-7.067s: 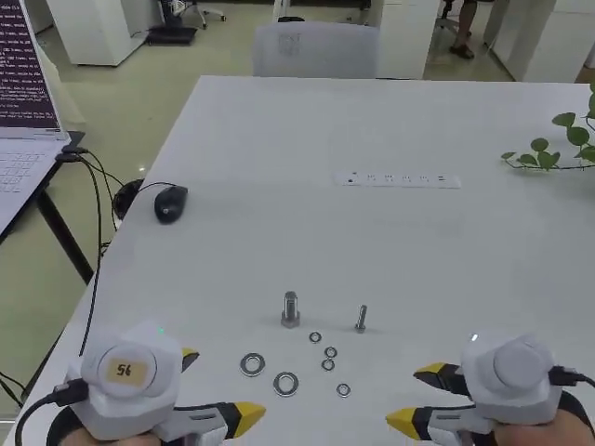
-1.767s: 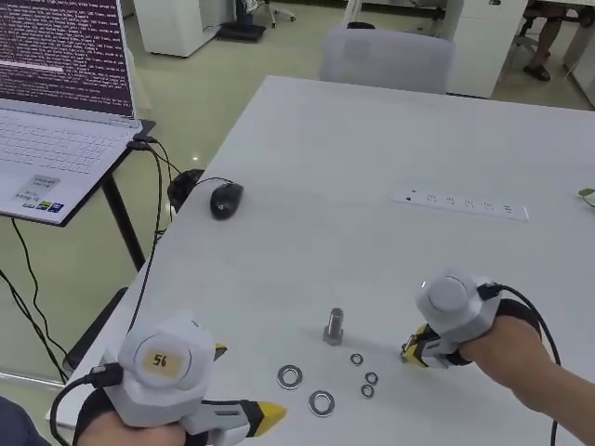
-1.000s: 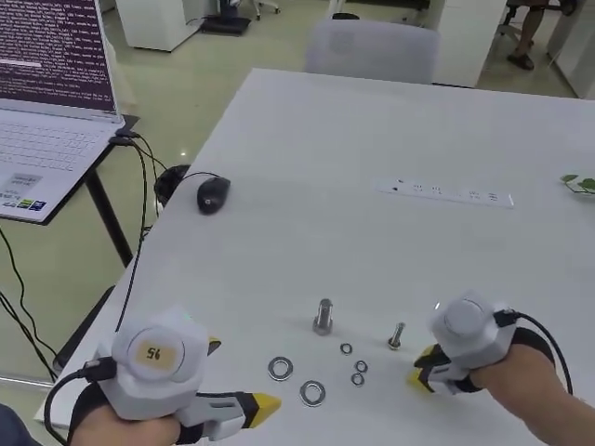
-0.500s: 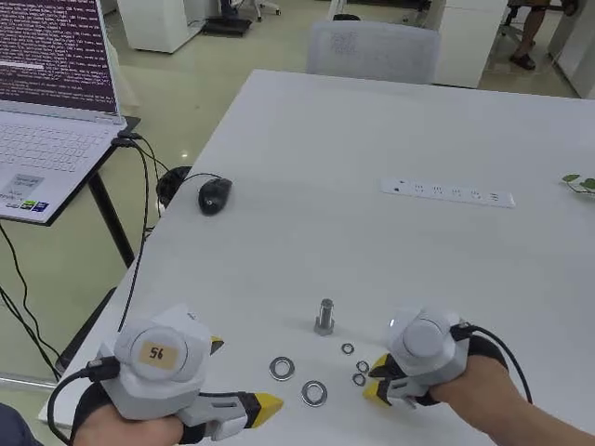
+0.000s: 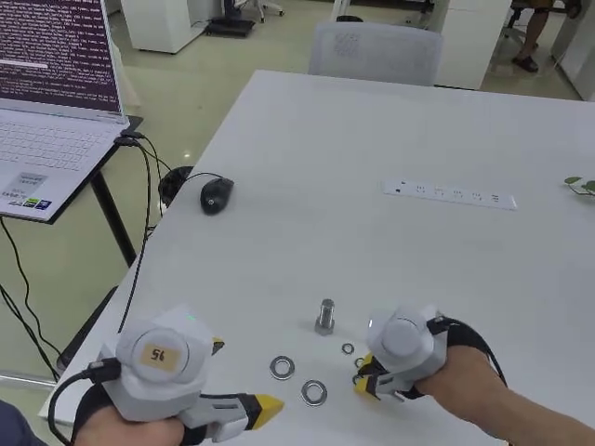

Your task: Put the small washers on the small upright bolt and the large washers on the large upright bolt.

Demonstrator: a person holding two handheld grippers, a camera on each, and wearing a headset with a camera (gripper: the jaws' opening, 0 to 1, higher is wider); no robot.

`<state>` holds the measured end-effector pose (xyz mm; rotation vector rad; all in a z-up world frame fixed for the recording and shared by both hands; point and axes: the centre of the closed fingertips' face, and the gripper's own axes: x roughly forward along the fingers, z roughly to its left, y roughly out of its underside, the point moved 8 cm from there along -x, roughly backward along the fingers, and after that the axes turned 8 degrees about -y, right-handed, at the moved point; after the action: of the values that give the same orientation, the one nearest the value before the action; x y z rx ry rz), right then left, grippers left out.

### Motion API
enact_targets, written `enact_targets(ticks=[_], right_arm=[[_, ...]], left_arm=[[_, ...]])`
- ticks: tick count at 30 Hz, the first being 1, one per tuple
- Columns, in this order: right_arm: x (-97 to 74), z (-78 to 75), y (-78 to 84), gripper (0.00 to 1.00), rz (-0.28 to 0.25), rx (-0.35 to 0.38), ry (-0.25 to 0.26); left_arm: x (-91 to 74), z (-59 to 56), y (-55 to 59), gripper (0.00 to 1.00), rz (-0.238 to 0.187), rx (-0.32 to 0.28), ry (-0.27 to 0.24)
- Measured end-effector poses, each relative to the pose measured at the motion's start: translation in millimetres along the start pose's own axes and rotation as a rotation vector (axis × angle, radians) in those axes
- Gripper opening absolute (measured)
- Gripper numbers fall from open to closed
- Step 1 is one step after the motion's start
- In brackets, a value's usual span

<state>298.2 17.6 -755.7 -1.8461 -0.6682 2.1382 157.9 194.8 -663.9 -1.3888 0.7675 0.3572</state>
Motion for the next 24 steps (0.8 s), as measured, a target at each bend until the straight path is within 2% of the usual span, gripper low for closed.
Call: enact_targets(ticks=[6, 8, 18, 24], right_arm=[[-0.1, 0.2, 1.7, 0.14, -0.009, 0.018, 0.003], [-1.6, 2.0, 2.3, 0.15, 0.004, -0.008, -0.008], [-3.2, 0.7, 3.4, 0.17, 0.035, -0.050, -0.029], [-3.3, -0.2, 2.3, 0.15, 0.053, -0.054, -0.034]], left_arm=[[-1.5, 2.1, -0.5, 0.66, -0.002, 0.000, -0.005], [-2.2, 3.1, -0.5, 0.66, -0.001, 0.001, -0.007], [-0.6, 2.4, -3.3, 0.66, -0.003, 0.004, -0.002], [1.9, 0.6, -5.9, 0.66, -0.003, 0.017, 0.005]])
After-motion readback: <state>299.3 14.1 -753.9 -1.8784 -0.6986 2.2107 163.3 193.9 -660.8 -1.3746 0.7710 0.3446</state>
